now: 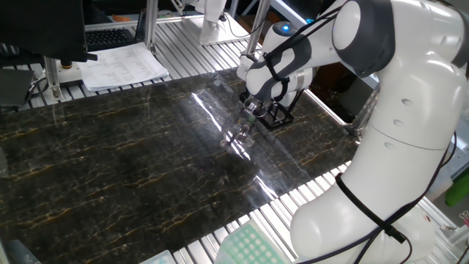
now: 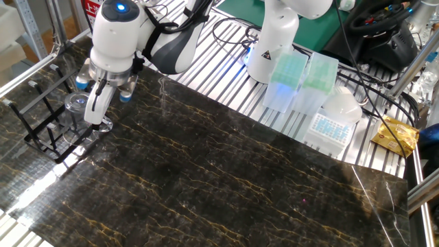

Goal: Take the cup off the cup rack

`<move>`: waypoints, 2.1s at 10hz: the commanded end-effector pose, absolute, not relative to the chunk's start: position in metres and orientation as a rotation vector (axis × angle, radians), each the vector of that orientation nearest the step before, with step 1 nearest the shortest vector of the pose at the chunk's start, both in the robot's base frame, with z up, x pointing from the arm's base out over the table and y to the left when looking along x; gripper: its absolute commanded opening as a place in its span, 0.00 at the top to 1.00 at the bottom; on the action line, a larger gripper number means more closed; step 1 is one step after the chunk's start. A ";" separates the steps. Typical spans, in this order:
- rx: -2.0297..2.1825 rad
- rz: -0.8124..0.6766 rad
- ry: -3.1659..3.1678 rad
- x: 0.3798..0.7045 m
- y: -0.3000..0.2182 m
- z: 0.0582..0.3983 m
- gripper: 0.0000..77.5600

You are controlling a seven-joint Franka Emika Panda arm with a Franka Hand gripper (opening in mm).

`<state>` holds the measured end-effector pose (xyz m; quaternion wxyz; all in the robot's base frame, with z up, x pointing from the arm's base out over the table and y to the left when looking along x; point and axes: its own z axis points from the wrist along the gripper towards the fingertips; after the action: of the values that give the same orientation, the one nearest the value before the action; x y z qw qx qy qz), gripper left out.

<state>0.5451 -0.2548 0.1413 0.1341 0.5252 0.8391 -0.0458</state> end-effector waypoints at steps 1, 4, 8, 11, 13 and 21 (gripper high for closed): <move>1.522 -0.136 2.427 0.552 -0.255 0.143 0.00; 1.528 -0.143 2.418 0.552 -0.255 0.143 0.00; 1.528 -0.143 2.418 0.552 -0.255 0.143 0.99; 1.528 -0.143 2.418 0.552 -0.255 0.143 0.99; 1.528 -0.143 2.418 0.552 -0.255 0.143 0.99; 1.528 -0.143 2.418 0.552 -0.255 0.143 0.99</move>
<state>0.5503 -0.2544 0.1411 0.1353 0.5274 0.8374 -0.0473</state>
